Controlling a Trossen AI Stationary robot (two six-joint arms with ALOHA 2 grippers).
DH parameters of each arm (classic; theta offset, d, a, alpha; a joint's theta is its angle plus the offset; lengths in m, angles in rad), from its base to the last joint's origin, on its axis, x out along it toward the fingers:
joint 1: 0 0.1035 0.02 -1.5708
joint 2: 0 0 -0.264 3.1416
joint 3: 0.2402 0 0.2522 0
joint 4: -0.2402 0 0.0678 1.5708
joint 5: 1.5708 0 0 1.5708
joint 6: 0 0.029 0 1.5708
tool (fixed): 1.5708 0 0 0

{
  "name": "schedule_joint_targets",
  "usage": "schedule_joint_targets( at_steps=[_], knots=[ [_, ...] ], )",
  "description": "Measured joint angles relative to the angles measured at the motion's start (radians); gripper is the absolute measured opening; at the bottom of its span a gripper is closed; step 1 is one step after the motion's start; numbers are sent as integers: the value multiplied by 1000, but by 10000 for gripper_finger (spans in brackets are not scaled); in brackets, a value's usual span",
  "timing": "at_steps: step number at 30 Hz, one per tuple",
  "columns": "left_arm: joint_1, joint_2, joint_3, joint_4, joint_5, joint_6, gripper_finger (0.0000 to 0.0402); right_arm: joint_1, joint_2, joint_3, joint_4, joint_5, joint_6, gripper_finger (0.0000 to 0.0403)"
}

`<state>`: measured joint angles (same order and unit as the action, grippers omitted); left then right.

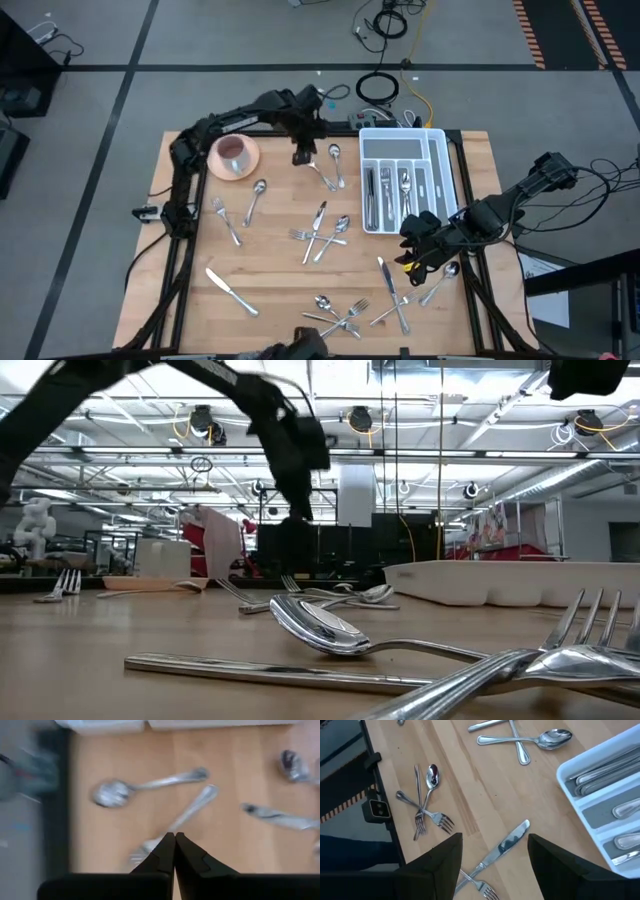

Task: Sort silverware
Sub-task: Put the silver fork into the white cutlery tray

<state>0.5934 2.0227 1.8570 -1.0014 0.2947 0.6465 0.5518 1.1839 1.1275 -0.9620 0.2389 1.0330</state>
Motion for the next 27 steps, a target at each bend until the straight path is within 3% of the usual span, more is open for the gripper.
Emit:
schedule_joint_targets(
  at_steps=[3,6,8,12,16,19,22,25,27],
  knots=[
    [-29,-55,2,5,-129,70,18,0,0,0,-2,0,-13,217],
    [-77,-80,0,45,-336,-18,31,6,0,0,-1,-1,4,217],
    [-104,-106,0,51,-407,-28,36,17,0,0,2,-2,15,217],
    [-148,-126,1,34,-529,98,38,49,3,0,-8,-3,41,217],
    [-165,-126,0,4,-512,102,38,69,8,0,-8,-1,91,217],
    [-176,-125,0,22,-644,24,38,82,17,0,-8,1,139,217],
    [-168,-125,0,55,-655,-41,38,97,32,0,-7,1,181,217],
    [-124,-118,0,53,-608,-156,38,112,53,0,-7,1,197,217],
    [-58,-104,0,50,-499,-235,38,120,66,0,-7,1,206,217]
  ],
)
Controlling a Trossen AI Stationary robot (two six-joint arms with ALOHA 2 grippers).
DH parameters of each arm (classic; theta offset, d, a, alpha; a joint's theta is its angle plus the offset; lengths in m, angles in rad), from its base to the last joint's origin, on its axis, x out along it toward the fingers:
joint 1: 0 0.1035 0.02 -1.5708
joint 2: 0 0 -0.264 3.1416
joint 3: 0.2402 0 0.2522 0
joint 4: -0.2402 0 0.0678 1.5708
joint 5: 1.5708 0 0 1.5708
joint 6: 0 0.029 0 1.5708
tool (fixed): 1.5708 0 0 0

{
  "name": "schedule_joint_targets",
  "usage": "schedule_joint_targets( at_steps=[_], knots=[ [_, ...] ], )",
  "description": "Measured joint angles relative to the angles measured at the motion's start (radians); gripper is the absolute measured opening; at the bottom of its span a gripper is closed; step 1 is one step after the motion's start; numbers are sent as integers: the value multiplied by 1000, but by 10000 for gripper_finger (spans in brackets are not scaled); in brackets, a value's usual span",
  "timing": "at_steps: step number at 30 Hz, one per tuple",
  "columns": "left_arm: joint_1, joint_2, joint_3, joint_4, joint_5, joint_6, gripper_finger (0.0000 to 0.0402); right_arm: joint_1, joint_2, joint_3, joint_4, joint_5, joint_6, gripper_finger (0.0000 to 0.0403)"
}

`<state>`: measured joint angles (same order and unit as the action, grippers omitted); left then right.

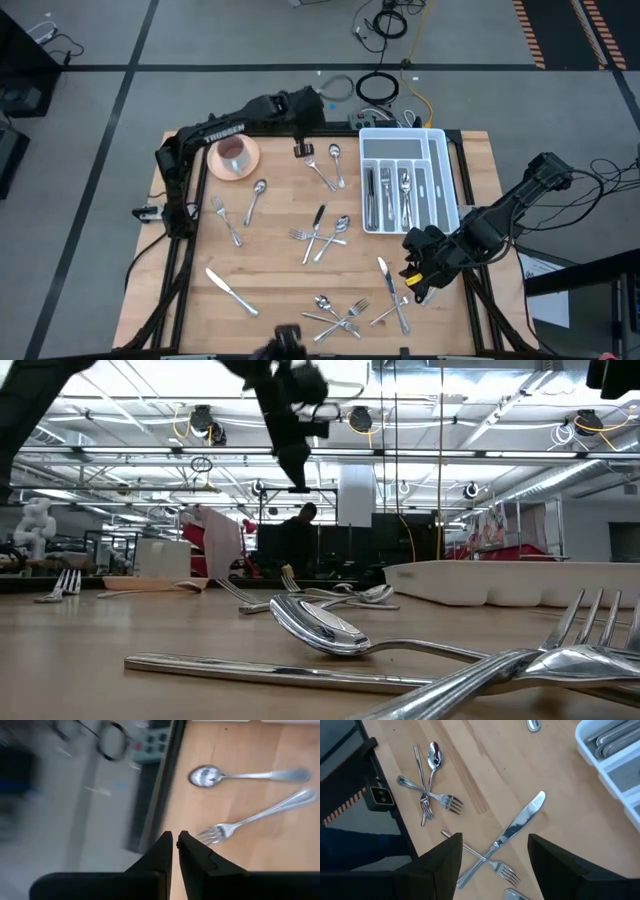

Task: Sort silverware
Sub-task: Put the silver fork into the white cutlery tray

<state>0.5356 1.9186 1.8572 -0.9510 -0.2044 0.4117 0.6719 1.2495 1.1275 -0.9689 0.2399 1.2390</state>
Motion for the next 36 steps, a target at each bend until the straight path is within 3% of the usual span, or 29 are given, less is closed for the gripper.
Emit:
schedule_joint_targets(
  at_steps=[5,12,18,26,36],
  knots=[
    [186,41,-1,-30,332,-213,62,15,33,0,31,-1,8,217],
    [316,128,-1,24,525,-385,157,24,80,0,79,4,9,217],
    [291,218,-1,-70,543,-374,201,27,115,0,99,-1,33,217],
    [229,311,-1,-86,449,-319,203,31,141,0,156,-1,37,217],
    [187,397,0,-21,439,-322,200,31,140,0,155,-1,52,217]
  ],
)
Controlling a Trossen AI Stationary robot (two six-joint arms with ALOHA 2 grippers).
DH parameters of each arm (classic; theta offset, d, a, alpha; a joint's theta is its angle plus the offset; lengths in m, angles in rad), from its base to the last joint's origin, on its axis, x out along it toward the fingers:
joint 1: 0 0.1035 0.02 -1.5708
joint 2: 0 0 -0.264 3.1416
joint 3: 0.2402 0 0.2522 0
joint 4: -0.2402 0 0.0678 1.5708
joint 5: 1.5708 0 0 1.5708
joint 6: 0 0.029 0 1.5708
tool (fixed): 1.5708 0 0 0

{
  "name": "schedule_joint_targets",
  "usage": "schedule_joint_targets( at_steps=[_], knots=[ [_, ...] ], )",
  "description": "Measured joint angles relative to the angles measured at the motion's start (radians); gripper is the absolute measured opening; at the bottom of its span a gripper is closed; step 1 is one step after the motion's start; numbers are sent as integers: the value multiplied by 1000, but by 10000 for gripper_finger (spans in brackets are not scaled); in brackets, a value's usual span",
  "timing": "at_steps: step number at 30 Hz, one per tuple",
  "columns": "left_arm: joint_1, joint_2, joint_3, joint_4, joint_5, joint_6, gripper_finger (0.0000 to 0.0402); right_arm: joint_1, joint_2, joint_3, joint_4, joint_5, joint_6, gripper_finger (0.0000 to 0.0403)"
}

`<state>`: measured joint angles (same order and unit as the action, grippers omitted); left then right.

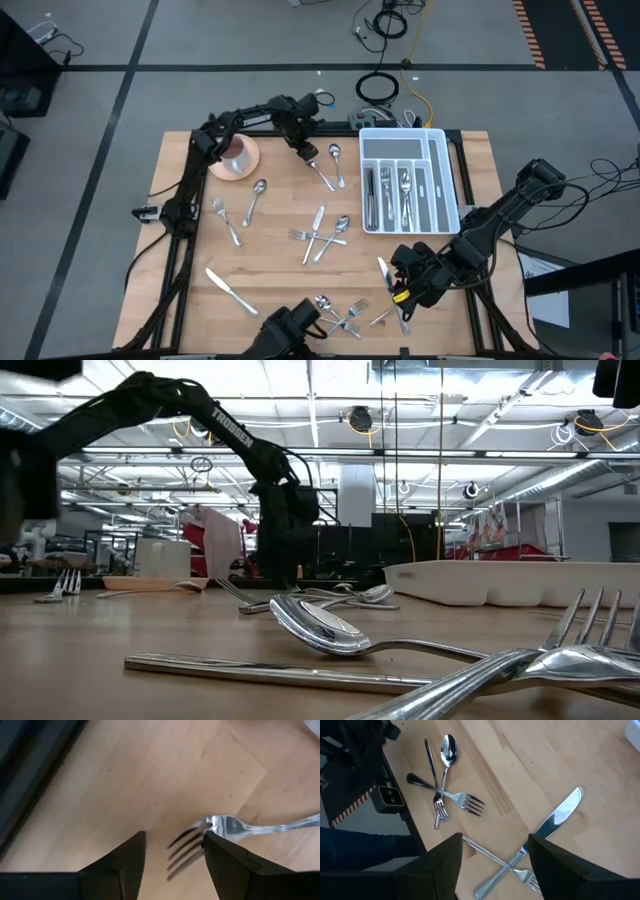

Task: Sort silverware
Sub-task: Put the silver fork into the white cutlery tray

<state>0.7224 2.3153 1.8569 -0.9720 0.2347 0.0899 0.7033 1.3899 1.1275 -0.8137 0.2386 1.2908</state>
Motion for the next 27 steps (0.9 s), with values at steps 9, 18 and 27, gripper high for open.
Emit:
schedule_joint_targets(
  at_steps=[9,18,27],
  knots=[
    [-10,18,6,1,116,13,29,8,0,0,-6,0,10,217],
    [-15,-29,7,-51,245,-1,9,40,0,0,-5,45,42,217],
    [-25,-252,6,-110,253,-23,1,133,0,0,-49,143,149,217]
  ],
)
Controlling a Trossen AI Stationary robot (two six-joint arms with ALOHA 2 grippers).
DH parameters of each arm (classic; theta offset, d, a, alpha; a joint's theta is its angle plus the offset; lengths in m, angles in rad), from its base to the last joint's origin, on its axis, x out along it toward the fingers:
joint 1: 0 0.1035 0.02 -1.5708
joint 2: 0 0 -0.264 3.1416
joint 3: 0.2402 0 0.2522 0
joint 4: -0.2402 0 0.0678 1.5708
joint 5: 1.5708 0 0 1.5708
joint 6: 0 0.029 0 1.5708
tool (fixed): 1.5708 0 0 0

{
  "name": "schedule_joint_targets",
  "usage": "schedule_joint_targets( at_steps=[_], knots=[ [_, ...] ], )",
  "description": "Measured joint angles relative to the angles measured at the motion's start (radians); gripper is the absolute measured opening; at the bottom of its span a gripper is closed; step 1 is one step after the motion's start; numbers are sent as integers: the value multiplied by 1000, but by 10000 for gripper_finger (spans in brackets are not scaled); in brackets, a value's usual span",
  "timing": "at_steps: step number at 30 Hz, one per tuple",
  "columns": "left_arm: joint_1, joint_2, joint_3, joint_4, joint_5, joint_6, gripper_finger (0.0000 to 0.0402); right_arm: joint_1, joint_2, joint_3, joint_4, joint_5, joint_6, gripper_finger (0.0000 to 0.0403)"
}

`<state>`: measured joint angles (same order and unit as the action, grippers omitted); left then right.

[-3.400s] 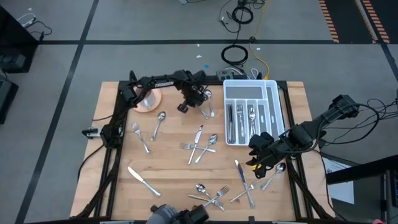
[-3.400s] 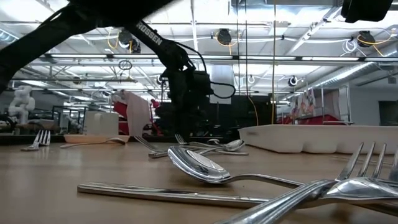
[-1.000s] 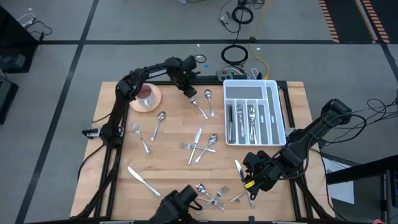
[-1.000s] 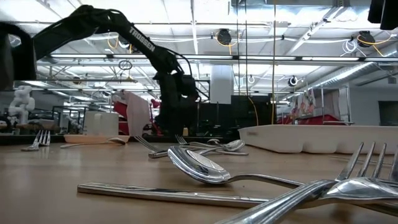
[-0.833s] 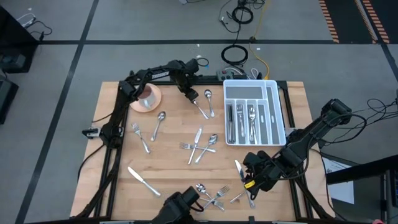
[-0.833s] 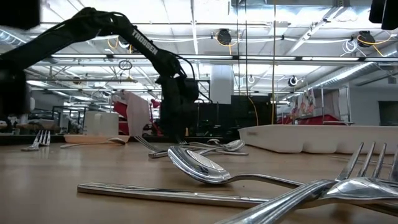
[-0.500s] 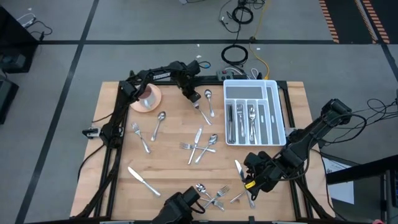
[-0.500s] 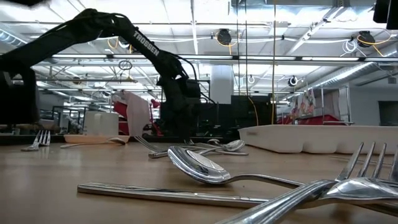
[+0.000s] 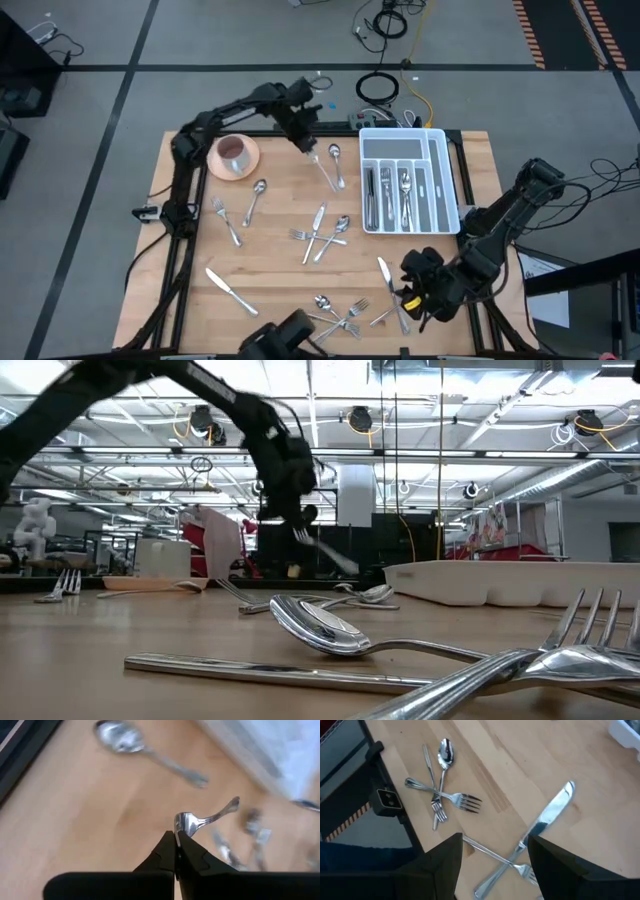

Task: Sort silverware
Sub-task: Put the silver fork into the white cutlery tray

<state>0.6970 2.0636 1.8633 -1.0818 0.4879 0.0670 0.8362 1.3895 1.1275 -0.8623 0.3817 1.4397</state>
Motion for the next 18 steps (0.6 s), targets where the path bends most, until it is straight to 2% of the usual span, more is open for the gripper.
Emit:
schedule_joint_targets(
  at_steps=[4,11,15,18],
  knots=[
    [-21,-128,0,-58,29,-2,0,44,0,0,-28,37,61,217],
    [-51,-320,2,-95,45,-43,0,112,0,0,-64,43,142,217],
    [-52,-345,20,-83,135,-111,0,149,0,0,-81,42,172,217],
    [-62,-323,68,-72,159,-146,0,169,0,0,-102,38,190,217]
  ],
)
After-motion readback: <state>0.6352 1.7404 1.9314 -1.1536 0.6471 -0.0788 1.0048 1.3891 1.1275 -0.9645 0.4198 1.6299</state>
